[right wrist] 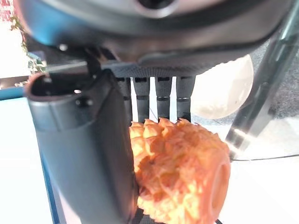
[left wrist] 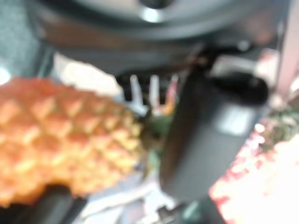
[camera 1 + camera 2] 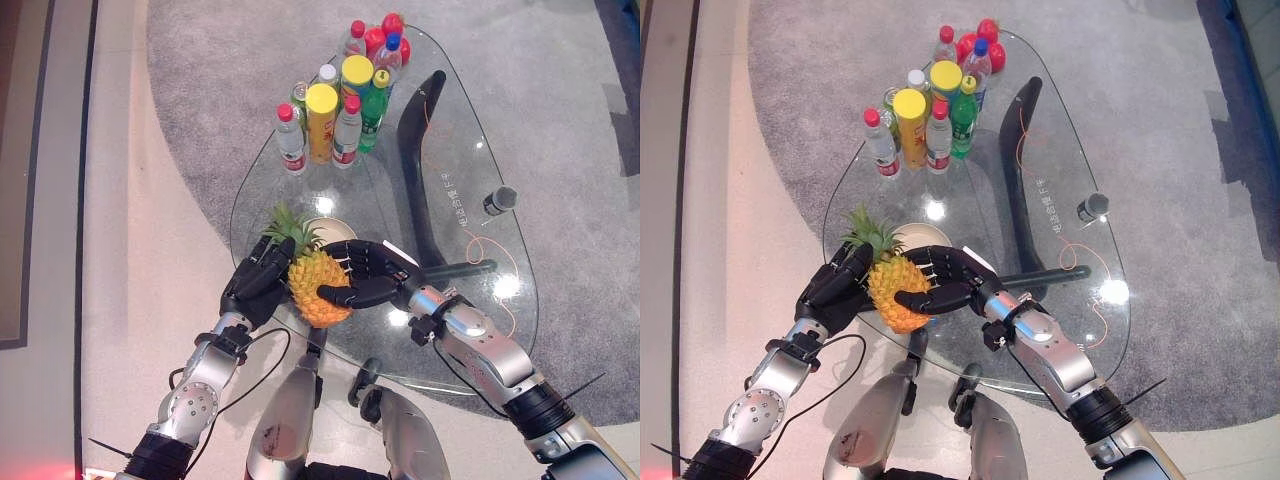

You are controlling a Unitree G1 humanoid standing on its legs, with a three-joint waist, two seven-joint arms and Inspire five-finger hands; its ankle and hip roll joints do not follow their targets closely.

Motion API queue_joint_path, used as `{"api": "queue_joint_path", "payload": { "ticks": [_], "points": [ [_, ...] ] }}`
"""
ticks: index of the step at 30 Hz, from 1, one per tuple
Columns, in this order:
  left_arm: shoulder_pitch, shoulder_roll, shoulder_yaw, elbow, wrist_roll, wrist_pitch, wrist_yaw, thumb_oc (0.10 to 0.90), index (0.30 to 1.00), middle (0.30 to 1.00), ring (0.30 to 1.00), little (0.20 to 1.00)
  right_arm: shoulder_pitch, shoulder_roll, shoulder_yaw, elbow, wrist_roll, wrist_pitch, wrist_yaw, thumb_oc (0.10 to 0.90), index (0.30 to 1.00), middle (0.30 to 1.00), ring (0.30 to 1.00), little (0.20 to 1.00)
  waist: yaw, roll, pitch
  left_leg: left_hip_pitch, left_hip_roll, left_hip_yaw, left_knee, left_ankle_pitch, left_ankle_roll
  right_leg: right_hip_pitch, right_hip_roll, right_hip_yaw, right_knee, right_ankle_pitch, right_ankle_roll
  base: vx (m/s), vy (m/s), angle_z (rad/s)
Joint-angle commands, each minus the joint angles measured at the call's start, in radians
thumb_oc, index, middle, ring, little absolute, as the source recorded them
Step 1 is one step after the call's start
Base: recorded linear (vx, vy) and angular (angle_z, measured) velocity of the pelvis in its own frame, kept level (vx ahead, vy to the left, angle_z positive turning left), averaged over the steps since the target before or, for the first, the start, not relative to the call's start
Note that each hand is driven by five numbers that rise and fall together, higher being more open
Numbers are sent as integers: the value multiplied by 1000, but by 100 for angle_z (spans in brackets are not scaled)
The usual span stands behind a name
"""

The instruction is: Pick up the fruit to the plate

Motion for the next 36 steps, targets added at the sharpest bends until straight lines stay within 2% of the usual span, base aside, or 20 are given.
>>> {"api": "queue_joint_path", "payload": {
  "ticks": [1,6,13,22,27,34,35,36],
  "points": [
    [-18,-2,-35,-185,-7,-5,-78,800,900,900,900,900,-111,57,88,-252,31,-67,77,100,300,300,300,200,8,-32,-37,0,-19,44,171,-92,74,24,-15,0,-111,208,17,0,0,0],
    [-24,0,-54,-193,19,20,-79,800,900,900,900,900,-126,78,121,-244,21,-69,88,100,300,300,300,200,17,-32,-37,0,-24,33,169,-89,76,24,-14,0,-112,209,18,0,0,0],
    [-23,-4,-80,-200,22,29,-82,800,900,900,900,900,-144,84,179,-255,1,-28,128,100,300,300,300,200,23,-35,-40,1,-30,26,167,-87,80,25,-12,4,-116,214,21,3,0,2],
    [-16,17,-106,-171,53,14,-69,800,900,900,900,900,-177,78,300,-280,-55,-4,290,100,300,300,300,200,39,-35,-39,-2,-38,9,168,-82,83,25,-12,12,-118,219,26,0,0,0],
    [-9,20,-123,-166,66,0,-96,800,900,900,900,900,-193,81,345,-275,-56,-9,306,100,300,300,300,200,50,-34,-41,1,-42,1,170,-83,84,30,-14,14,-120,219,27,28,7,0],
    [-7,41,-120,-168,58,-5,-126,800,900,900,900,900,-188,72,346,-261,-44,-42,307,100,300,300,300,200,54,-41,-44,3,-41,-2,170,-84,85,32,-14,14,-117,222,34,18,-4,0],
    [-7,41,-120,-168,58,-5,-126,753,860,860,860,853,-187,72,346,-261,-43,-43,307,100,300,300,300,200,54,-42,-44,3,-41,-2,170,-84,86,32,-14,14,-117,222,34,0,0,0],
    [-7,41,-122,-165,56,-7,-127,479,625,625,625,579,-185,70,345,-264,-39,-45,304,100,300,300,300,200,53,-43,-44,5,-41,-2,170,-84,86,32,-14,15,-116,224,36,0,0,0]
  ]
}}
